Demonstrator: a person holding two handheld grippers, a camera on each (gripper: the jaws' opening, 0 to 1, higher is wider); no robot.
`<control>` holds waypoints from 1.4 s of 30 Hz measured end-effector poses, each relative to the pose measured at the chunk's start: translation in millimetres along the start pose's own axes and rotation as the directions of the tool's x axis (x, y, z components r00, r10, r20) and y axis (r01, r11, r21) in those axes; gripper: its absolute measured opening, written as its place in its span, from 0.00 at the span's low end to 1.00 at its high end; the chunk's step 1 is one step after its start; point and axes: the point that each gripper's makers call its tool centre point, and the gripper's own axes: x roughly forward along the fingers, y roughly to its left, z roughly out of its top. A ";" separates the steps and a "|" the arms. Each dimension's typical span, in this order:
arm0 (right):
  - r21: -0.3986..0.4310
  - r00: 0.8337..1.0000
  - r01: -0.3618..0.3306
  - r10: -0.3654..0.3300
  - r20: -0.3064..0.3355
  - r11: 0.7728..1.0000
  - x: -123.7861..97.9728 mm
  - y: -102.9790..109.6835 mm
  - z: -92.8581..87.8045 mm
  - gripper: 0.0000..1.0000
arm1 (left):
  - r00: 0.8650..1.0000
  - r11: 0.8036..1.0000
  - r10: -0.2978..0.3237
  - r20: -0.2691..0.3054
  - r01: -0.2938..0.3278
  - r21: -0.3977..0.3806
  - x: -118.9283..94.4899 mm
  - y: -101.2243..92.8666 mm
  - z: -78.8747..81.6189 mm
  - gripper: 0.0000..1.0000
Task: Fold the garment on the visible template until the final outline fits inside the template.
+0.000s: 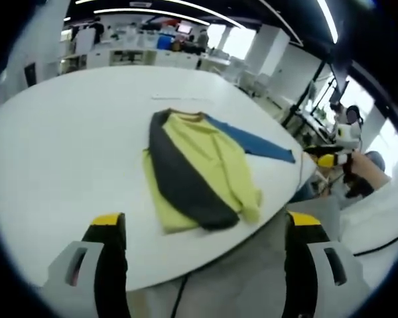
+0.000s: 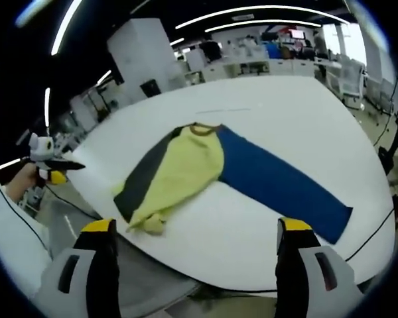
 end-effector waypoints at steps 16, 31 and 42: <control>0.017 1.000 0.004 -0.004 -0.010 1.000 -3.2 3.8 -12.8 0.99 | 1.000 1.000 -0.010 -0.017 0.010 0.008 0.3 -4.4 -5.2 0.96; 0.032 1.000 0.019 -0.019 -0.006 0.999 -8.4 2.2 -17.1 0.99 | 0.997 0.996 -0.029 -0.071 0.035 0.079 14.8 -16.4 -13.5 0.95; 0.052 0.999 0.040 -0.040 -0.008 0.998 -13.0 -2.0 -21.6 0.99 | 0.994 0.993 -0.067 -0.084 0.075 0.093 32.2 -27.3 -20.2 0.86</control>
